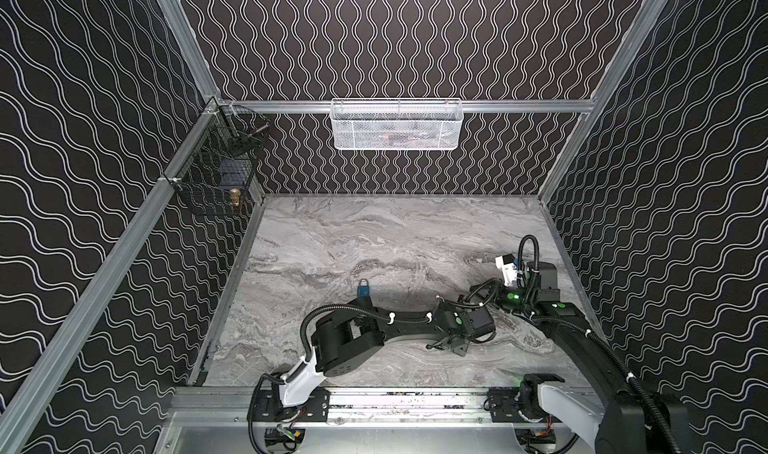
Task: Unlock with the key
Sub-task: 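Close the left gripper on the black padlock body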
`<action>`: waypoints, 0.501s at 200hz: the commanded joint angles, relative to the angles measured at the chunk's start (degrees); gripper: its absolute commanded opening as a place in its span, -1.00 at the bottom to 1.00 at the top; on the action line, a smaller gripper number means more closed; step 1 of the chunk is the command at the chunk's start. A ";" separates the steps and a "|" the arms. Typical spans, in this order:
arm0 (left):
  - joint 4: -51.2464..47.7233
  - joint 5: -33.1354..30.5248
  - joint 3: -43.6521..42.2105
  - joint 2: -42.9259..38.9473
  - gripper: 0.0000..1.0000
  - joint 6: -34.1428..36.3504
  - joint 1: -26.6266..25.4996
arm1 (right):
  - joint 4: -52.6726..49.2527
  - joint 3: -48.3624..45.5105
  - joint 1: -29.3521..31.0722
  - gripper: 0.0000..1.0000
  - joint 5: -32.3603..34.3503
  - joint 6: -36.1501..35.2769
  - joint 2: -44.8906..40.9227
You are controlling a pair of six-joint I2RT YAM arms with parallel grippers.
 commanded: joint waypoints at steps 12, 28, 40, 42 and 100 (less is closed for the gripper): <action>-2.10 -0.78 -0.41 0.54 0.07 -1.37 0.11 | 1.13 -0.05 0.02 -1.00 -1.94 -1.01 0.43; -1.50 -0.71 -1.81 -0.16 0.04 -2.11 0.08 | 0.83 0.05 -0.02 -1.00 -2.31 -1.52 0.50; -0.85 -0.53 -3.37 -0.90 0.01 -2.80 0.24 | 0.35 0.30 0.06 -1.00 -2.48 -2.15 0.89; -0.79 -0.52 -3.59 -1.00 0.01 -2.96 0.30 | 0.26 0.37 0.02 -1.00 -2.56 -2.20 1.01; -0.08 -1.84 -11.93 -6.28 -0.11 -7.12 2.10 | 0.03 1.00 0.15 -1.00 -4.21 -3.08 2.34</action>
